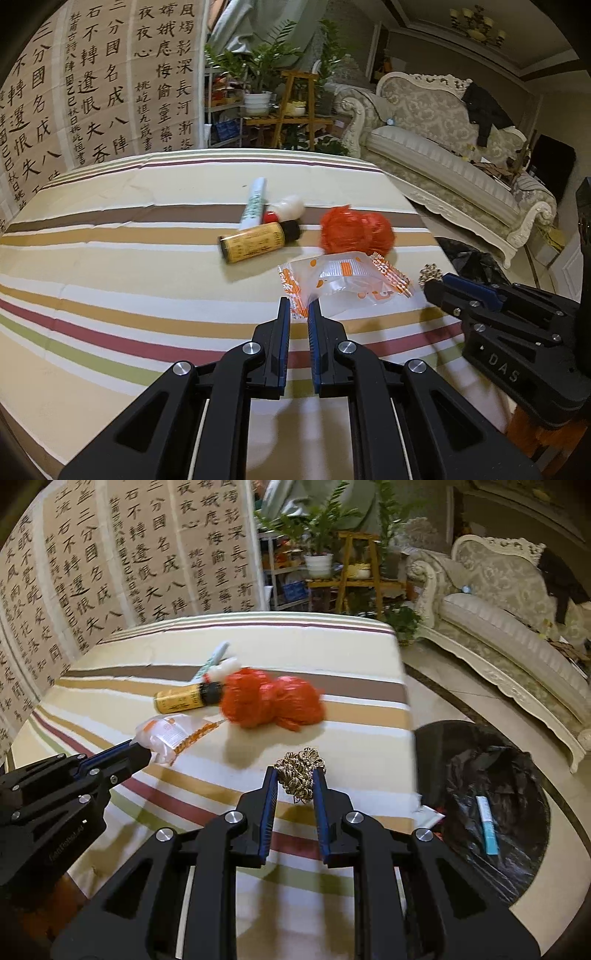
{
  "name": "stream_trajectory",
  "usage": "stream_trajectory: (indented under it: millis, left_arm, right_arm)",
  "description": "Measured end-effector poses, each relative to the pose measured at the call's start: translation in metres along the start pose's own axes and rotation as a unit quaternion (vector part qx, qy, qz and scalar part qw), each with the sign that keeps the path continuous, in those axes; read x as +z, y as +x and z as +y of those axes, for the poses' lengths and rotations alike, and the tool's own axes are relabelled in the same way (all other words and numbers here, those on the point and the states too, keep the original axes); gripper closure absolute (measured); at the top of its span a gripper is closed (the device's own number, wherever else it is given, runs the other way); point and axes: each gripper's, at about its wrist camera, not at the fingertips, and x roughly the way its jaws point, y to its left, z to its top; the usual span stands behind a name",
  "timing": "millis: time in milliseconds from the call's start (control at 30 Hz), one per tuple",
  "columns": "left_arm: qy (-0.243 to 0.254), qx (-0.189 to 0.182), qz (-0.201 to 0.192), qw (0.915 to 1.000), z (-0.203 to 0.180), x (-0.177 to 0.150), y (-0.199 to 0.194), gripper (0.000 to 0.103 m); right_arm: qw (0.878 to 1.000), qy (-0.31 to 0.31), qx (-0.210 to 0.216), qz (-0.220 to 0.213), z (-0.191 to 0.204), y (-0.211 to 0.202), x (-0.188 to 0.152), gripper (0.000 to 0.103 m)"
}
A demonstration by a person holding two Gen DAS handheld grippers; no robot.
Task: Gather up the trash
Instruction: 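Carry both held items over the black bin and open both tools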
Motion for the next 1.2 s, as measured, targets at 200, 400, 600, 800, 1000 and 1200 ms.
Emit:
stream_trajectory:
  millis: [200,400,600,800,1000,1200]
  left_arm:
    - [0.017,-0.023,0.002,0.9996,-0.028,0.004,0.006,0.093]
    - [0.042,-0.045,0.005,0.9981,-0.064,0.010,0.016,0.093]
    - [0.069,-0.060,0.005,0.9958,-0.098,0.017,0.028,0.093]
    - [0.093,-0.069,0.006,0.9933,-0.129,0.021,0.041,0.093]
    - [0.112,-0.076,0.012,0.9907,-0.151,0.023,0.053,0.092]
    - [0.126,-0.074,0.020,0.9891,-0.162,0.021,0.061,0.081]
  right_arm:
    - [0.999,0.021,-0.036,-0.014,-0.032,-0.013,-0.002,0.084]
    - [0.996,0.052,-0.071,-0.026,-0.070,-0.024,-0.009,0.084]
    - [0.992,0.074,-0.094,-0.033,-0.100,-0.030,-0.015,0.084]
    - [0.988,0.098,-0.111,-0.039,-0.130,-0.035,-0.020,0.084]
    - [0.984,0.120,-0.122,-0.040,-0.153,-0.035,-0.026,0.083]
    - [0.981,0.139,-0.130,-0.040,-0.168,-0.033,-0.031,0.070]
